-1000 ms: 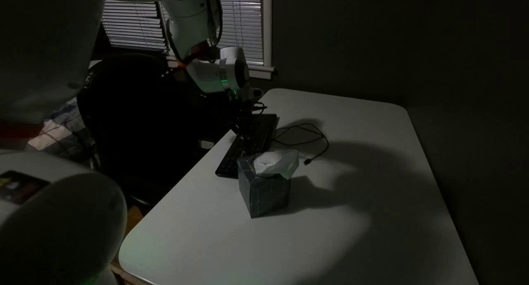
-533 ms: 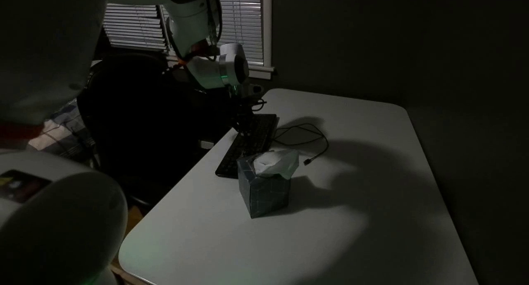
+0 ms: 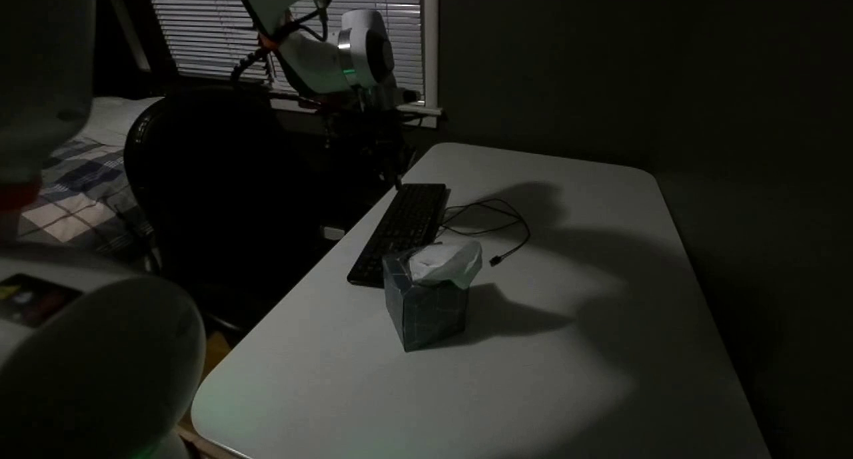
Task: Press a key on the keyboard
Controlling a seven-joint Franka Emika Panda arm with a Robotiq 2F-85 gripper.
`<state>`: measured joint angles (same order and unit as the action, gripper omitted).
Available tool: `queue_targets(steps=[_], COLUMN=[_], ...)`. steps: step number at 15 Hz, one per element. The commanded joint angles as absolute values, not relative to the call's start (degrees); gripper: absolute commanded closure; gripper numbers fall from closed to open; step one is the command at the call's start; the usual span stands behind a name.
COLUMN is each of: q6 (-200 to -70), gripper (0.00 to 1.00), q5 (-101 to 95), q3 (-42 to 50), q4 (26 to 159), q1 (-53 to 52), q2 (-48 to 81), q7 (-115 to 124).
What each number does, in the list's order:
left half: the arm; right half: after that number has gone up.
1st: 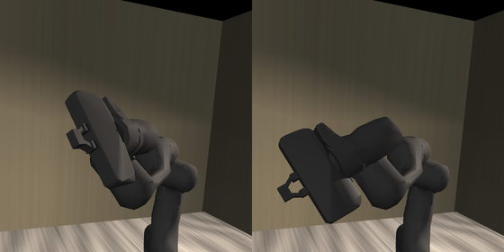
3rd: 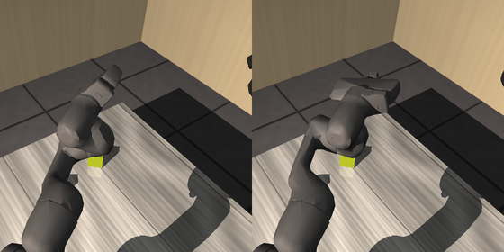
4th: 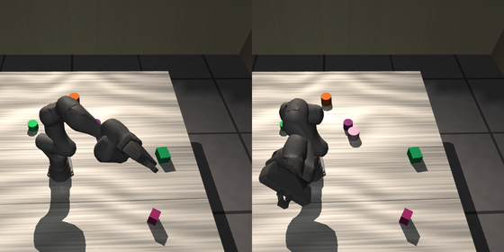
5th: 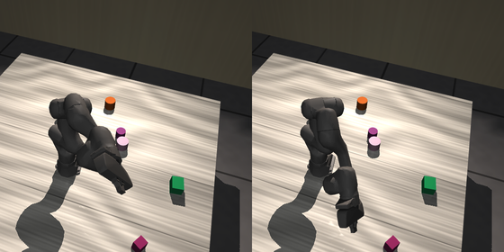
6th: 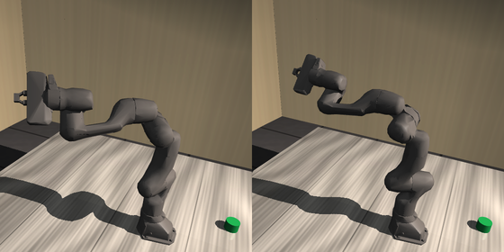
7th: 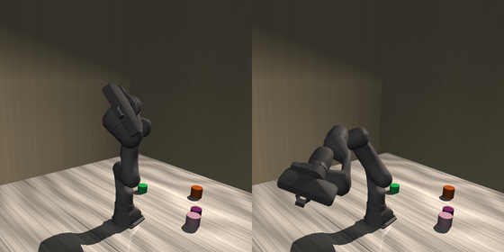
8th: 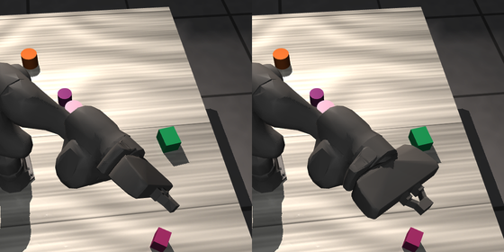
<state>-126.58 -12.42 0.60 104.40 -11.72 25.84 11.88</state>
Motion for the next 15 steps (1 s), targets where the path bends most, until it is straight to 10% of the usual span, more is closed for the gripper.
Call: queue_targets(steps=[1,7,15], q6=[-129.4,-141.8,-144.3], gripper=[0.45,0.00,0.00], q5=[-12.1,-11.4,-9.6], q3=[-1.4,-2.6,-3.3], q4=[113.7,125.6,128.3], q1=[-9.9,-8.2,-6.6], q2=[18.3,9.2,6.8], q7=[7.4,3.6,-0.5])
